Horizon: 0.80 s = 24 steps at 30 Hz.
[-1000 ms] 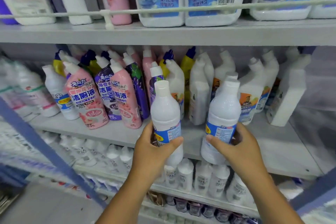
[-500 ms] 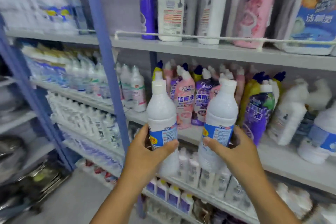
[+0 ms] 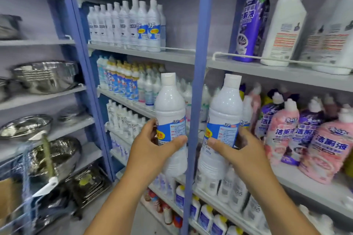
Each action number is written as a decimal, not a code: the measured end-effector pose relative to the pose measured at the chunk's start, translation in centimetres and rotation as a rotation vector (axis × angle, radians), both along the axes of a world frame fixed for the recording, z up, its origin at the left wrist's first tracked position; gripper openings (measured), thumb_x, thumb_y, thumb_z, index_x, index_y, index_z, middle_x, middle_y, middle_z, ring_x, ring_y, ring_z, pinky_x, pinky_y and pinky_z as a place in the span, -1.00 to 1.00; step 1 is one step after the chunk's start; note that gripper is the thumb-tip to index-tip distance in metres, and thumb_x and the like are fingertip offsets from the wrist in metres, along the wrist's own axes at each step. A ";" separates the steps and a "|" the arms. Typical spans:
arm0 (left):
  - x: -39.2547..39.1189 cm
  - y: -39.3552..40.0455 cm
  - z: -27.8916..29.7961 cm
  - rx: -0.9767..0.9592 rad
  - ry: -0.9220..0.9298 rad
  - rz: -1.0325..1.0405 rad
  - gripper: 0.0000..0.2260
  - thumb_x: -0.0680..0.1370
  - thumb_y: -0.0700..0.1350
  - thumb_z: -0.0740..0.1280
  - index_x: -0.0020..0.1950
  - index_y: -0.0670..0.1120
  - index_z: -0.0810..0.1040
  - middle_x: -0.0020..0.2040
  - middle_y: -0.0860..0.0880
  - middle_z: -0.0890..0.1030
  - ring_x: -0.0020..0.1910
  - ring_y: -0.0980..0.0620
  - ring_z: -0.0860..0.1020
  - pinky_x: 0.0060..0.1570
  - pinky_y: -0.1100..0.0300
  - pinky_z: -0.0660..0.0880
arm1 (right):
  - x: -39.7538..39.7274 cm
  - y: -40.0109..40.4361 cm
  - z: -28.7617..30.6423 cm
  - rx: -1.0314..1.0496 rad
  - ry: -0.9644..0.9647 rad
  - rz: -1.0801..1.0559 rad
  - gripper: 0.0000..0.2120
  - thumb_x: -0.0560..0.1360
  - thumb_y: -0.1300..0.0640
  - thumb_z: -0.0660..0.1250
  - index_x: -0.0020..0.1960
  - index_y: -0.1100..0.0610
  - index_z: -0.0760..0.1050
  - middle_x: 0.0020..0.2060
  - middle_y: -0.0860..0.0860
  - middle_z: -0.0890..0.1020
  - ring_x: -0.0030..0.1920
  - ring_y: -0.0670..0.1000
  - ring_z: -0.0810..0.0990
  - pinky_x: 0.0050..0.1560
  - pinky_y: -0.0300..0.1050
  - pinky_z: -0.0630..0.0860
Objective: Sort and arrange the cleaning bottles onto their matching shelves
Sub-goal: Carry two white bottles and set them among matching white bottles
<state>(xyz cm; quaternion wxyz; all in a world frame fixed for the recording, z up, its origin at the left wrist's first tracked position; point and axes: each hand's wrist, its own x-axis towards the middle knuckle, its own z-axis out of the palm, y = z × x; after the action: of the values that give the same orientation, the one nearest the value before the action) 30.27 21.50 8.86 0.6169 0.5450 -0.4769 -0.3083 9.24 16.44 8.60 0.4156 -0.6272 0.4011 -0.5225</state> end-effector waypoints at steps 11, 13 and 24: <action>7.6 -9.7 3.4 -0.058 -0.036 0.081 -0.60 0.38 -0.17 0.61 0.15 0.08 0.61 -0.03 0.16 0.74 -0.06 0.18 0.71 -0.15 0.37 0.59 | 9.2 -11.3 3.5 -0.078 -0.023 0.152 -0.47 0.15 -0.10 0.60 0.10 -0.04 0.65 -0.03 -0.15 0.76 -0.02 -0.09 0.74 -0.01 -0.09 0.65; 8.9 -11.1 4.6 -0.074 -0.057 0.099 -0.61 0.37 -0.13 0.61 0.14 0.09 0.62 -0.03 0.16 0.74 -0.06 0.17 0.71 -0.13 0.32 0.61 | 10.8 -13.1 4.5 -0.093 -0.036 0.182 -0.49 0.15 -0.07 0.60 0.08 -0.02 0.65 -0.06 -0.15 0.76 -0.05 -0.08 0.74 -0.06 -0.15 0.67; 15.9 -20.6 13.0 -0.320 -0.075 0.074 -0.58 0.25 0.09 0.52 0.10 0.09 0.63 -0.05 0.15 0.74 -0.08 0.17 0.71 -0.17 0.31 0.61 | 18.0 -20.3 14.2 -0.308 -0.069 0.156 -0.55 0.18 -0.10 0.57 0.05 -0.04 0.67 -0.06 -0.16 0.76 -0.04 -0.12 0.73 -0.06 -0.21 0.64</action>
<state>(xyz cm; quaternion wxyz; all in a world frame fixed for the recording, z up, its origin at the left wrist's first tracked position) 46.12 0.91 21.83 0.6885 0.4681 -0.5221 -0.1851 27.24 -3.82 22.78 0.3676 -0.6944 0.2521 -0.5650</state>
